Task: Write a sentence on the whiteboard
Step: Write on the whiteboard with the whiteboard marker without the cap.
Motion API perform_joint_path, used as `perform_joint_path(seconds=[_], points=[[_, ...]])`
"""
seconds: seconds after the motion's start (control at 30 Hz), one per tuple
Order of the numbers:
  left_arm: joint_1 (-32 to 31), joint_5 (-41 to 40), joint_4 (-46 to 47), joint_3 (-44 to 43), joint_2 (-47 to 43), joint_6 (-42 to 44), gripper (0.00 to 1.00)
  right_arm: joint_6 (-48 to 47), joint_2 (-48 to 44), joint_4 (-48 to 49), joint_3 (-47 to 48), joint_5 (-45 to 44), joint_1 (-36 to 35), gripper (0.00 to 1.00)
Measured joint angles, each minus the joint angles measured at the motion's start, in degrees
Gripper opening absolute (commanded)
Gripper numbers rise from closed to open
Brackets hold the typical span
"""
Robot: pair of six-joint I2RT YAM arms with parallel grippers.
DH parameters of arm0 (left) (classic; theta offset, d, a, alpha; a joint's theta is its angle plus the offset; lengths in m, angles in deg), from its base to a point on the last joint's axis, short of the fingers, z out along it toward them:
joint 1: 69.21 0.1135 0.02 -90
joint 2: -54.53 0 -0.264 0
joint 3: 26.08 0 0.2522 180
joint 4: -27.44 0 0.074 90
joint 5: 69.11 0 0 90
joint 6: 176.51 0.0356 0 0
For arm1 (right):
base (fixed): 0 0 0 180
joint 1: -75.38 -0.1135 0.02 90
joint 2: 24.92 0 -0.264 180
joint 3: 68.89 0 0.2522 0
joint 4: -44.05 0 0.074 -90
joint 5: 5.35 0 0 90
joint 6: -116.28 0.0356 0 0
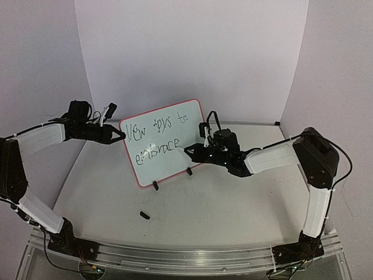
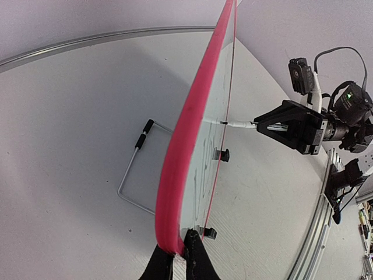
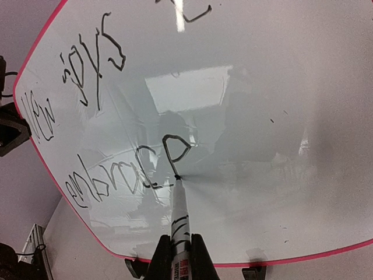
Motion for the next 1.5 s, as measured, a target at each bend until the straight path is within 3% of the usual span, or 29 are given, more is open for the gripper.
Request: perform_joint_path(seconds=[0.83,1.5], points=[[-0.09,0.06,0.02,0.0,0.0,0.14,0.0,-0.62,-7.09,0.81,-4.98,-6.45,-0.03,0.0],[-0.11,0.04,0.02,-0.02,0.0,0.17,0.0,0.25,-2.98,0.58,-4.92,-6.16,0.02,0.0]])
